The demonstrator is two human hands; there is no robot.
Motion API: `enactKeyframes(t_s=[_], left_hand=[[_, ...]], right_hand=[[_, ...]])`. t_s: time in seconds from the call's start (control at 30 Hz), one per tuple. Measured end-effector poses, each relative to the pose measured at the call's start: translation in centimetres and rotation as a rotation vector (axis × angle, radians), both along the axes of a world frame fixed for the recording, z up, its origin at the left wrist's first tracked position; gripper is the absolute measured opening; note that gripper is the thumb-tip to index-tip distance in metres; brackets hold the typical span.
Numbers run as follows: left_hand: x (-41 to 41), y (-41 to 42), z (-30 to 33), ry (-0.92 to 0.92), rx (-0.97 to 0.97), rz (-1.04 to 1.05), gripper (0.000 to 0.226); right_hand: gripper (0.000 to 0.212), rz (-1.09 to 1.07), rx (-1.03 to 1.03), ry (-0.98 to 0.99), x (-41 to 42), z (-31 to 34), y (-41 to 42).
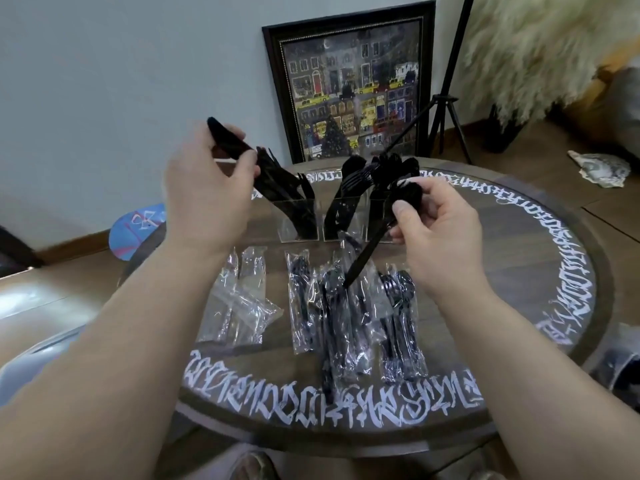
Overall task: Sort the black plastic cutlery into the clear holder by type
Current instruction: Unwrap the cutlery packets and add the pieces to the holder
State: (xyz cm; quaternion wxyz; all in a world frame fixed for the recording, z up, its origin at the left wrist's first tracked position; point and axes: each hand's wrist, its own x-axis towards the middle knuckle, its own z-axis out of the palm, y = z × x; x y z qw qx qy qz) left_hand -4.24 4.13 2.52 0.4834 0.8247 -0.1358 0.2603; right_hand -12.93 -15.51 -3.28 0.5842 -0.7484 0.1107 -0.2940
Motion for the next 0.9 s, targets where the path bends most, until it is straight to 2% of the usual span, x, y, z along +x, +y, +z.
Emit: enactKeyframes(t_s=[0.1, 0.23, 0.43, 0.5, 0.6, 0.63, 0.7, 0.8, 0.9], left_hand=[[1.9, -0.5, 0.5, -0.004, 0.116, 0.018, 0.014], [3.5, -1.5, -1.2, 0.147, 0.308, -0.014, 0.025], [4.4, -2.0, -3.3, 0.217, 0.52, 0.014, 0.018], [4.5, -2.2, -4.0, 0.186, 0.511, 0.033, 0.029], [3.5, -2.4, -4.5, 0.091, 0.325, 0.044, 0.053], [2.9, -2.7, -4.5, 0.035, 0.289, 0.007, 0.051], [1.6, -3.7, -4.4, -0.026, 0.337, -0.133, 0.036], [0.3, -5.7, -4.2, 0.053, 0.405, -0.381, 0.022], [0.1, -7.1, -4.2, 0.158, 0.33, -0.491, 0.016]], right_hand=[[0.033, -0.003, -0.004, -0.002, 0.5, 0.2, 0.3], [0.035, -0.016, -0.015, -0.009, 1.0, 0.0, 0.3], [0.032, -0.014, -0.04, -0.022, 1.7, -0.8, -0.2], [0.029, -0.015, -0.048, -0.022, 2.0, -1.1, -0.4], [0.025, -0.009, -0.075, 0.002, 2.4, -1.3, -0.7], [0.023, -0.008, -0.078, 0.01, 2.5, -1.4, -0.7], [0.022, 0.003, -0.072, 0.017, 2.8, -1.6, -0.9], [0.021, 0.034, -0.071, 0.03, 3.1, -1.8, -1.0], [0.021, 0.068, -0.066, 0.044, 3.2, -1.9, -1.2]])
